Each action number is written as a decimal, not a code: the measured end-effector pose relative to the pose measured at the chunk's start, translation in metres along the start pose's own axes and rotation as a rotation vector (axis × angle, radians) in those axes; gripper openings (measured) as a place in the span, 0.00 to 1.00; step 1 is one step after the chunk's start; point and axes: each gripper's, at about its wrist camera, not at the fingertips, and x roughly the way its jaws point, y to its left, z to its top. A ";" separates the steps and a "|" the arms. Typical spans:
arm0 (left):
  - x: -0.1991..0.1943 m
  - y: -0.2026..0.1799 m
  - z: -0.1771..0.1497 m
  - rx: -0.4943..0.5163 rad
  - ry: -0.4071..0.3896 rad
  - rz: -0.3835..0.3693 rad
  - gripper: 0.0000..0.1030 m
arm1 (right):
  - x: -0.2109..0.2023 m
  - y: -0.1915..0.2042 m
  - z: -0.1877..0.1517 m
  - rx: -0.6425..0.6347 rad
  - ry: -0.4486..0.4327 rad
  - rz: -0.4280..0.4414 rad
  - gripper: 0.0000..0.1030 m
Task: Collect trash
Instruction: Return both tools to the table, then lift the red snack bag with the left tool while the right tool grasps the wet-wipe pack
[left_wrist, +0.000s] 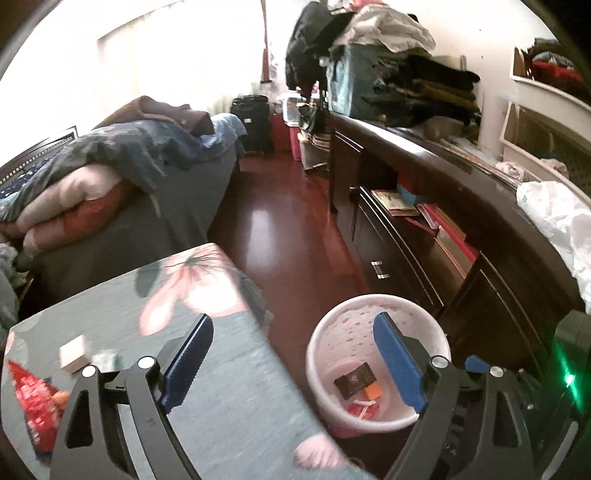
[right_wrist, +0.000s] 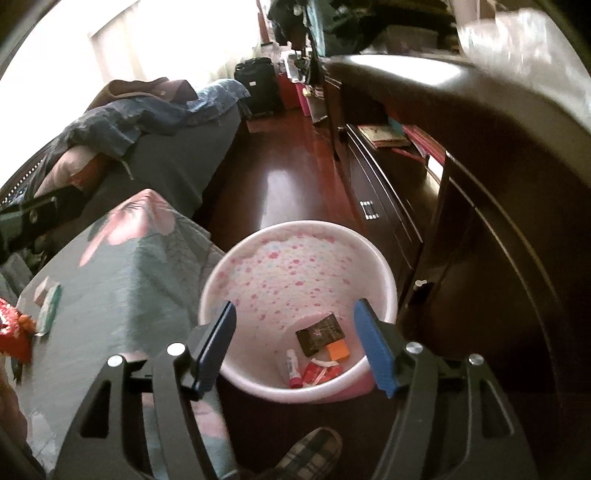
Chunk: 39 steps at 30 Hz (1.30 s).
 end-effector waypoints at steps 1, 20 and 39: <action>-0.005 0.004 -0.002 -0.005 -0.005 0.010 0.87 | -0.006 0.006 0.000 -0.009 -0.005 0.001 0.68; -0.062 0.169 -0.064 -0.261 0.003 0.391 0.94 | -0.076 0.159 -0.037 -0.281 -0.008 0.194 0.78; -0.064 0.264 -0.082 -0.495 -0.019 0.285 0.07 | -0.047 0.259 -0.042 -0.392 0.054 0.311 0.78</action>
